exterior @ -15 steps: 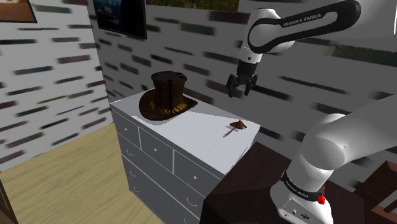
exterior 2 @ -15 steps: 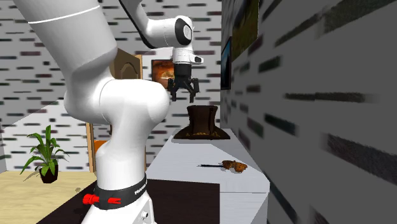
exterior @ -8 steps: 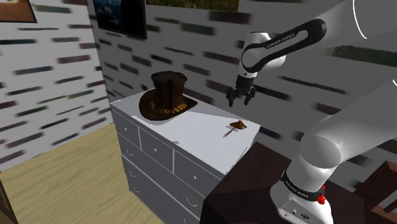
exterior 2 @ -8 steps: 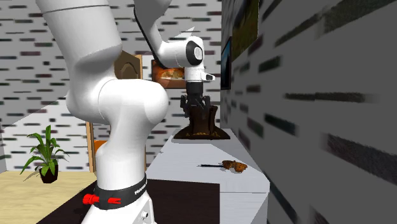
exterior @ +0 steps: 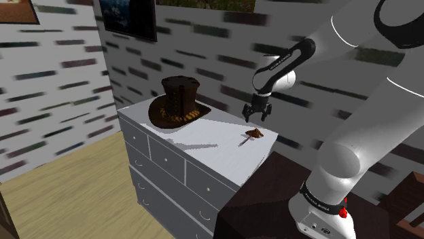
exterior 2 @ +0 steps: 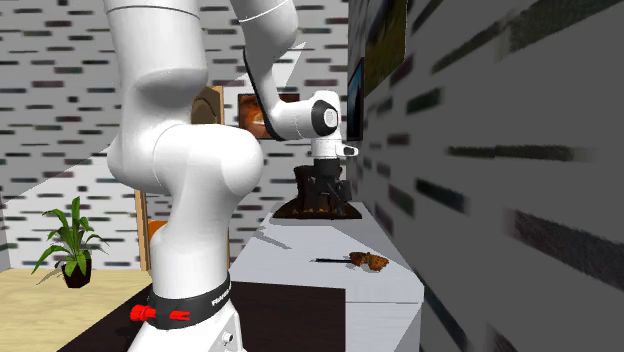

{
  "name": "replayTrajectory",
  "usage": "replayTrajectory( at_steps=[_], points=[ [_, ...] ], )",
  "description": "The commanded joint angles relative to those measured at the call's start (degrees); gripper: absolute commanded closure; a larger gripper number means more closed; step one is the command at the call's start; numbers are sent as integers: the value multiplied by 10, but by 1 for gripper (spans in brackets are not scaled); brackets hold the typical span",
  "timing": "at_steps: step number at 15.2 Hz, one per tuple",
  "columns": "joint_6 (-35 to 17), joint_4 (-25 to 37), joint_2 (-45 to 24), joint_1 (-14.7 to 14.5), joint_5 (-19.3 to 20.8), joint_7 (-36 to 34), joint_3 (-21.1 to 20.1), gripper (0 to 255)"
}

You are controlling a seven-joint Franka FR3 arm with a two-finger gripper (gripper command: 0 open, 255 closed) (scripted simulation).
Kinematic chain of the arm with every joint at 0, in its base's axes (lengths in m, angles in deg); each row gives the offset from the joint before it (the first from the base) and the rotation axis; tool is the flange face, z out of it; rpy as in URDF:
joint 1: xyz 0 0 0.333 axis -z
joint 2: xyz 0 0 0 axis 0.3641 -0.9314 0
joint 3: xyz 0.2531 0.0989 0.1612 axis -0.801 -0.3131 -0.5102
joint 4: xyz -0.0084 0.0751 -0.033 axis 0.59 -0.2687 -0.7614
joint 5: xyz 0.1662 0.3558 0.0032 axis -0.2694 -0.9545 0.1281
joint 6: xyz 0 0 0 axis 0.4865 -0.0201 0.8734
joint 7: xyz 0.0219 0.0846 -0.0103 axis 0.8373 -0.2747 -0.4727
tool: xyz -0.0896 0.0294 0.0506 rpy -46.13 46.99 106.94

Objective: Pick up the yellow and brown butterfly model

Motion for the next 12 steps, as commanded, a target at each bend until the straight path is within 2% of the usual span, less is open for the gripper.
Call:
replayTrajectory(
  at_steps=[1, 8, 12],
  points=[
    [-36, 6, -43, 8, -1, -1, 9, 0],
    [-138, 50, -194, 37, -33, 11, 34, 0],
    [-167, 55, -230, 43, -48, 20, 29, 0]
  ],
)
